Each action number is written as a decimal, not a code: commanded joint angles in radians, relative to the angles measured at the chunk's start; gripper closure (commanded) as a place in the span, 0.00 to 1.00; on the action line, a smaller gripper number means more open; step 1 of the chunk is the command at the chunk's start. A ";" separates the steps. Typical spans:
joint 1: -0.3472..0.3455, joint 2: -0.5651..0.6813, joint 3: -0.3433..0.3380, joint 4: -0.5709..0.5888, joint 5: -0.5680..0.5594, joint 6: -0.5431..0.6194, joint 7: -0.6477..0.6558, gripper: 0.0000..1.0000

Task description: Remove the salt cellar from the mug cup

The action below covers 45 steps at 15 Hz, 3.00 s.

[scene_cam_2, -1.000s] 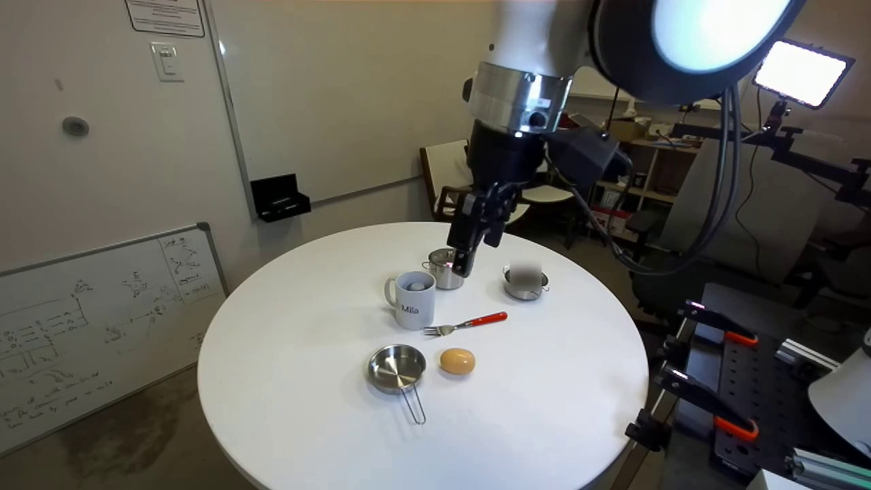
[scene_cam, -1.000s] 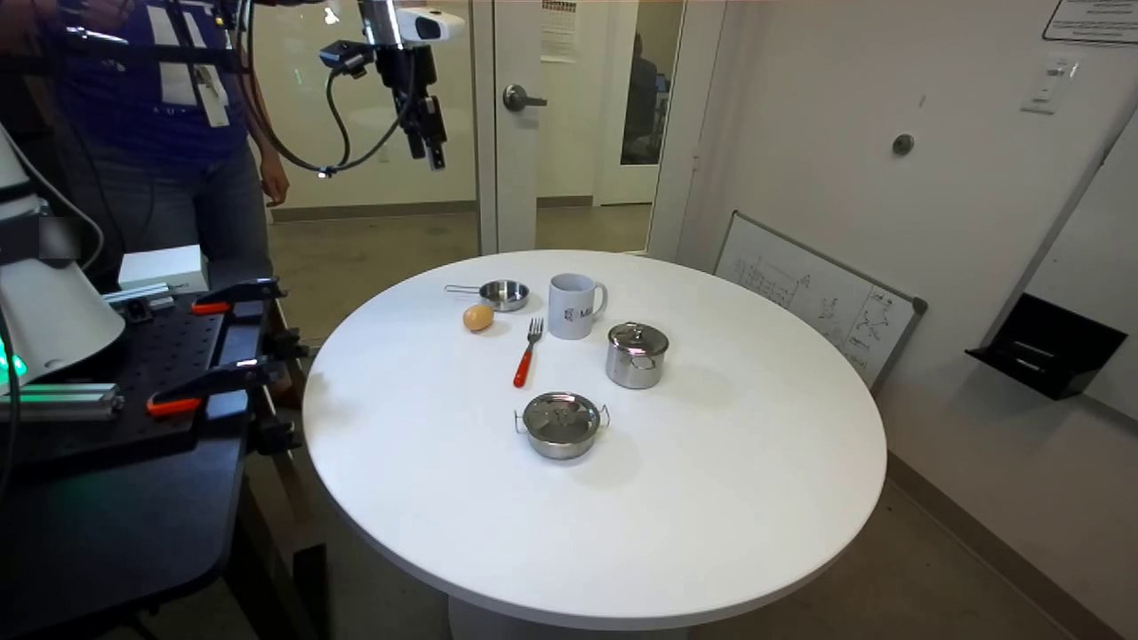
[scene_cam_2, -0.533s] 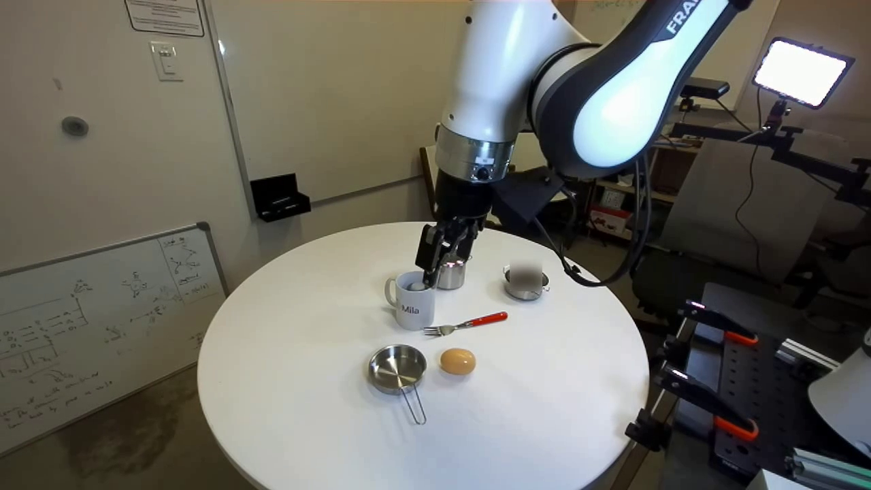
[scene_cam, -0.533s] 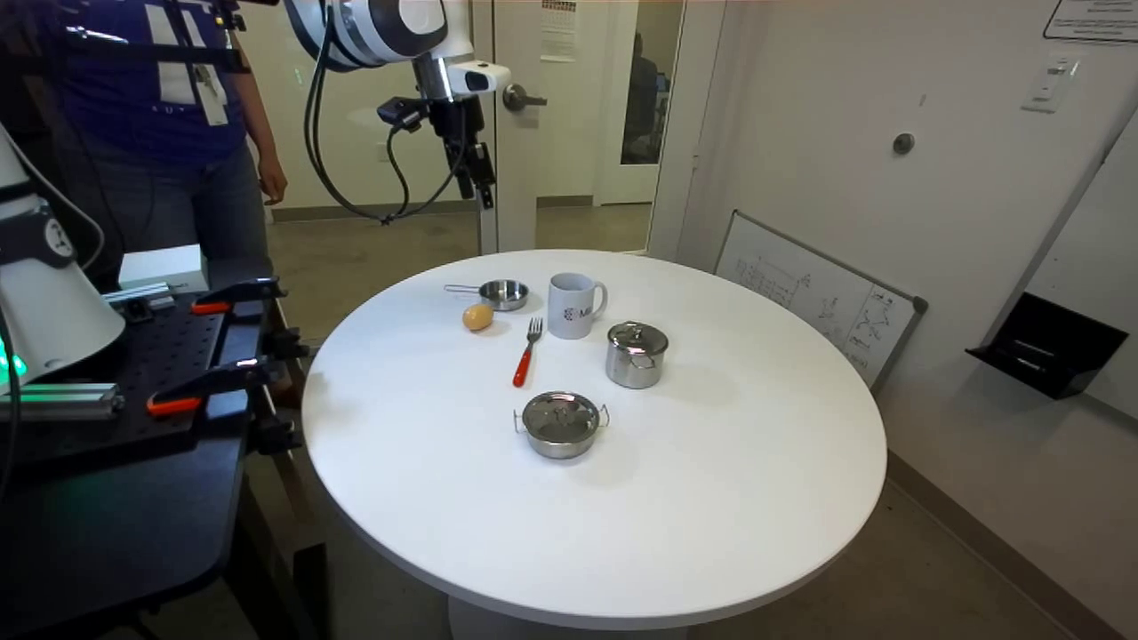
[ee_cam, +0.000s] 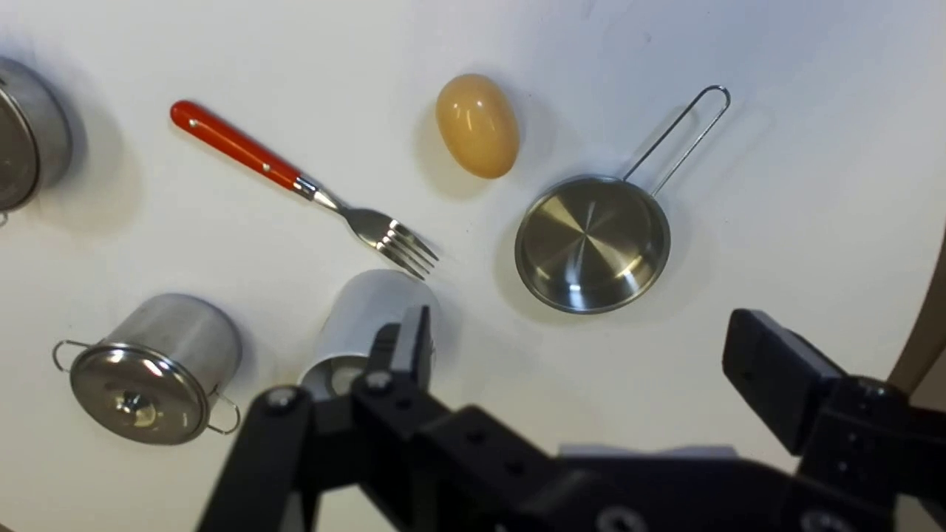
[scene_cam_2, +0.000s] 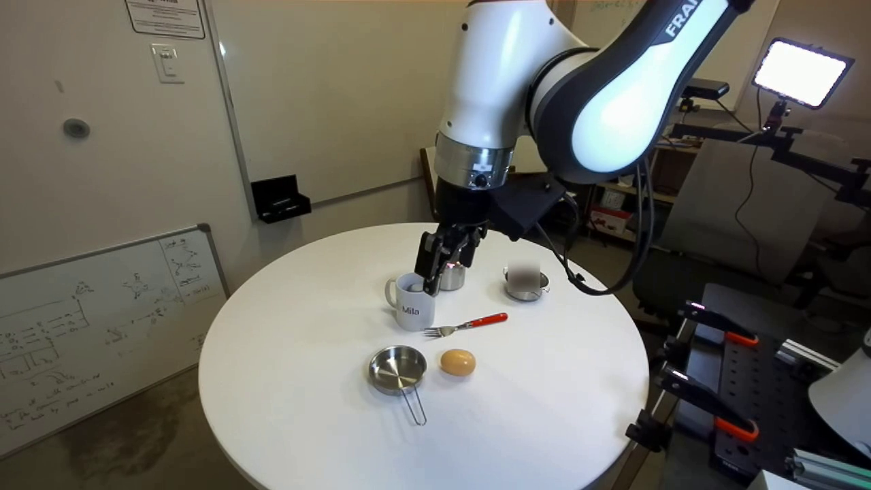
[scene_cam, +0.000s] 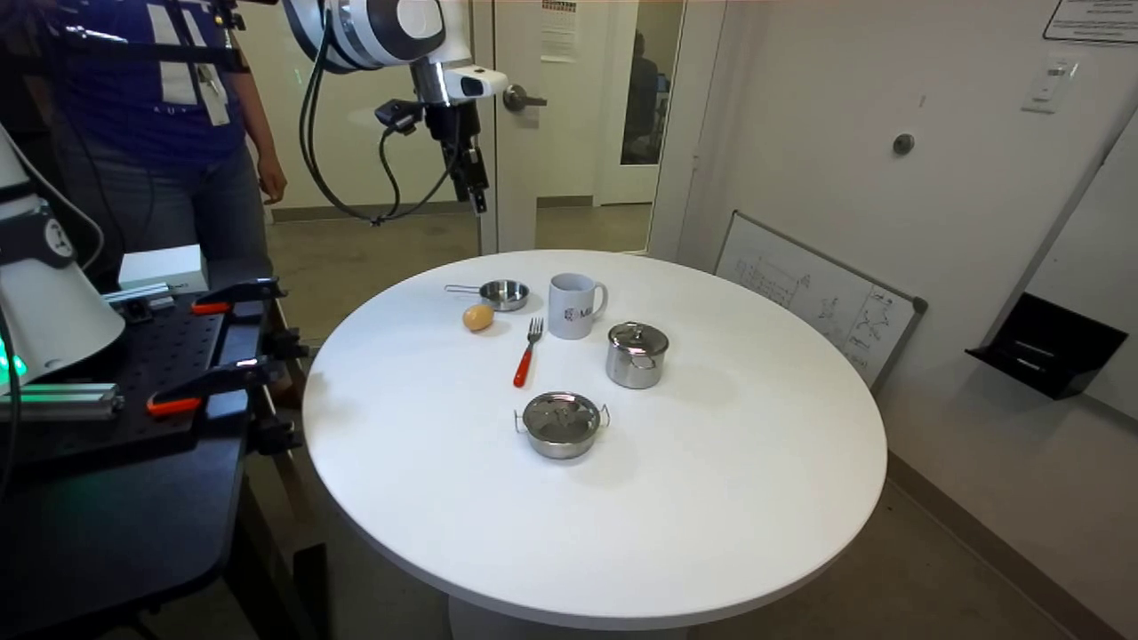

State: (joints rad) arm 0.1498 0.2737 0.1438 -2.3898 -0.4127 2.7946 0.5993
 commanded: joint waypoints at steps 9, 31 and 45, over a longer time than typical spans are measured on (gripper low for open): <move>0.217 0.317 -0.301 0.308 0.030 0.015 0.227 0.00; 0.176 0.443 -0.334 0.550 0.267 -0.154 0.266 0.29; 0.188 0.497 -0.343 0.581 0.263 -0.155 0.319 0.34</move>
State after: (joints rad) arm 0.3314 0.7431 -0.1961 -1.8532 -0.1678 2.6589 0.8998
